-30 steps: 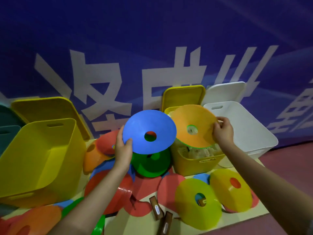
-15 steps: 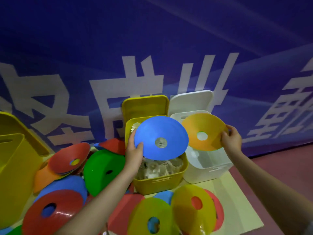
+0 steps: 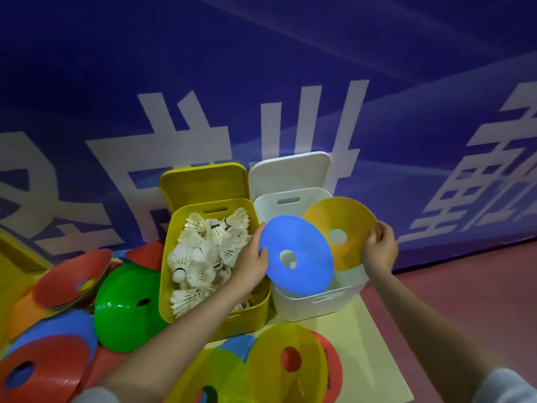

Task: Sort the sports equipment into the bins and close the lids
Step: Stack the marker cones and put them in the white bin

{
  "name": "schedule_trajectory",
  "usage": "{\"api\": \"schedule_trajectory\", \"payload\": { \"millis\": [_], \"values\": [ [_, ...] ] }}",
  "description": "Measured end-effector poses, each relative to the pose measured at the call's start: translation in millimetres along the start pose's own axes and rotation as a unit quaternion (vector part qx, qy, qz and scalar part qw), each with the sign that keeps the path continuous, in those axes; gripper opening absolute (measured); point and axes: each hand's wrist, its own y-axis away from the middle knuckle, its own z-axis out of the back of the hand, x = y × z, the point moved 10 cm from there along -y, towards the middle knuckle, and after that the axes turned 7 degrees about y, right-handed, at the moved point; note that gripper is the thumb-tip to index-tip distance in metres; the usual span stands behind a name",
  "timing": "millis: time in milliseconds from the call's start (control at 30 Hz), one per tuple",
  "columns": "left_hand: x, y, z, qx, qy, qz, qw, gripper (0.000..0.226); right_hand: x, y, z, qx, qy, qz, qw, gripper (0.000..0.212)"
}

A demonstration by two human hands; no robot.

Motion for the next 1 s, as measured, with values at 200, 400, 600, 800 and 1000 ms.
{"api": "schedule_trajectory", "payload": {
  "millis": [200,400,600,800,1000],
  "values": [
    [-9.6,-36.3,-32.1,0.004,-0.205,-0.032,0.978,0.060,-0.6,-1.0,3.2,-0.029,-0.028,0.019,0.999,0.027],
    [-8.1,-80.4,-48.2,0.025,-0.263,-0.039,0.964,0.058,19.9,-10.3,22.0,-0.040,-0.071,0.067,0.994,0.021],
    [8.3,-119.8,-75.4,0.093,-0.273,-0.027,0.957,0.053,51.3,-46.9,53.4,-0.052,-0.061,0.126,0.989,0.017],
    [50.5,-140.2,-101.8,0.161,-0.228,0.061,0.958,0.041,35.9,-64.4,44.8,-0.032,-0.036,0.114,0.992,0.016],
    [18.1,-153.0,-81.7,0.097,-0.279,-0.028,0.955,0.049,29.7,-62.0,-3.5,0.055,-0.001,0.128,0.990,0.018]
  ]
}}
